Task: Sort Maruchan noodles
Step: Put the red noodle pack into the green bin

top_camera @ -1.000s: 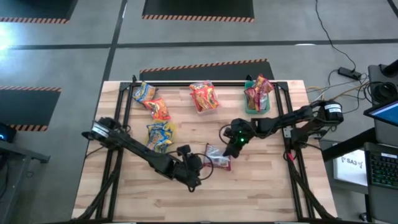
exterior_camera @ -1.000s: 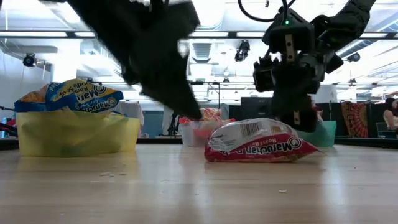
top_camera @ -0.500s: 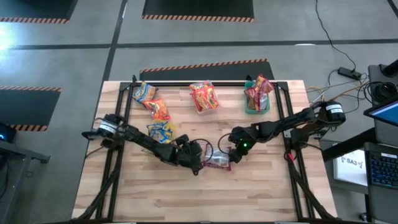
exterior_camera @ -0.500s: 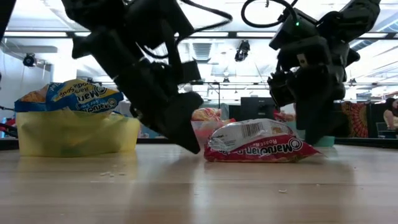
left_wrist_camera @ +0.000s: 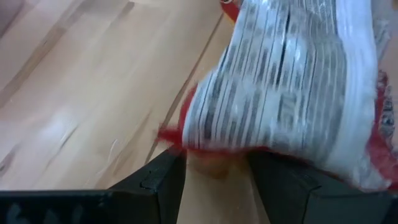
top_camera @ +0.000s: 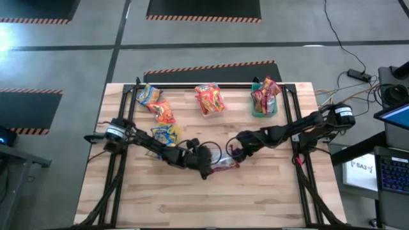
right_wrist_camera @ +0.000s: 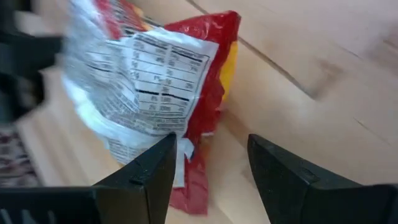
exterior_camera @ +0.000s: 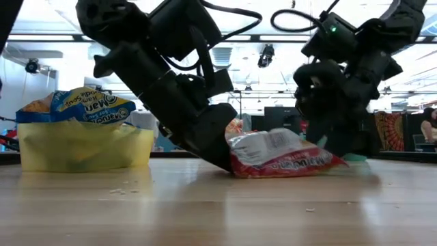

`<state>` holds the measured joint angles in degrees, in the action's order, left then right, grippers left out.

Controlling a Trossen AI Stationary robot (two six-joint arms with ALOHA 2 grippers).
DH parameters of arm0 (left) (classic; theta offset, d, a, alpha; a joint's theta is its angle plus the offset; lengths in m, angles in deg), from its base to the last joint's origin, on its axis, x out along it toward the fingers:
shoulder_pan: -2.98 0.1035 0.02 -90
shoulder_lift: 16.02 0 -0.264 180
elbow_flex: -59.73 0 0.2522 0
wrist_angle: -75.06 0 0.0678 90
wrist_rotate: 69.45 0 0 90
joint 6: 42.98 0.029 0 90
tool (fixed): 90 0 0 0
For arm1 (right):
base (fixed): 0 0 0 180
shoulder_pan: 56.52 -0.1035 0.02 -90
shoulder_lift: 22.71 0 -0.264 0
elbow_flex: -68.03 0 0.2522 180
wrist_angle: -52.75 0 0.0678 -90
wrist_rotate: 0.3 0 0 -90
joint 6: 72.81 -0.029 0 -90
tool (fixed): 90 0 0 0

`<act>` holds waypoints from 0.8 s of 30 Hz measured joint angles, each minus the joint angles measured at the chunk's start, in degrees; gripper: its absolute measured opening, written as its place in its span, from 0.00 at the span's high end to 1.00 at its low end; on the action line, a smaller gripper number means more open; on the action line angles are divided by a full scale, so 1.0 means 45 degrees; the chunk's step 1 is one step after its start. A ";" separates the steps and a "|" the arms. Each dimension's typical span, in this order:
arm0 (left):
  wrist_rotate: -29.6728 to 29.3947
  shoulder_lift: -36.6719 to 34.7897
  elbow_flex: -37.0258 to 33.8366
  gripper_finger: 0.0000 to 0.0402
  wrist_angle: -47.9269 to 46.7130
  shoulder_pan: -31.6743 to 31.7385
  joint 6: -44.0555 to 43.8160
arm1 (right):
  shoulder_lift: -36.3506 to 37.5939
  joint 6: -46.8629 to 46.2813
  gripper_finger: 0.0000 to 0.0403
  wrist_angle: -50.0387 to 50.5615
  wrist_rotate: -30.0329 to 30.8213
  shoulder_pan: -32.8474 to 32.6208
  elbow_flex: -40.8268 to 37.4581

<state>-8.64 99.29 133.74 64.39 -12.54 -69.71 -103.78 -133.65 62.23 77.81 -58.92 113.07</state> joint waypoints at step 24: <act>0.0831 0.0063 -0.0039 0.65 0.2325 0.0735 0.0888 | -0.0002 0.0952 0.53 -0.4932 0.0221 -0.0058 -0.0828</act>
<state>-4.90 99.57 133.57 74.85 -9.23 -65.72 -103.79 -129.37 40.04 78.81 -59.18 109.34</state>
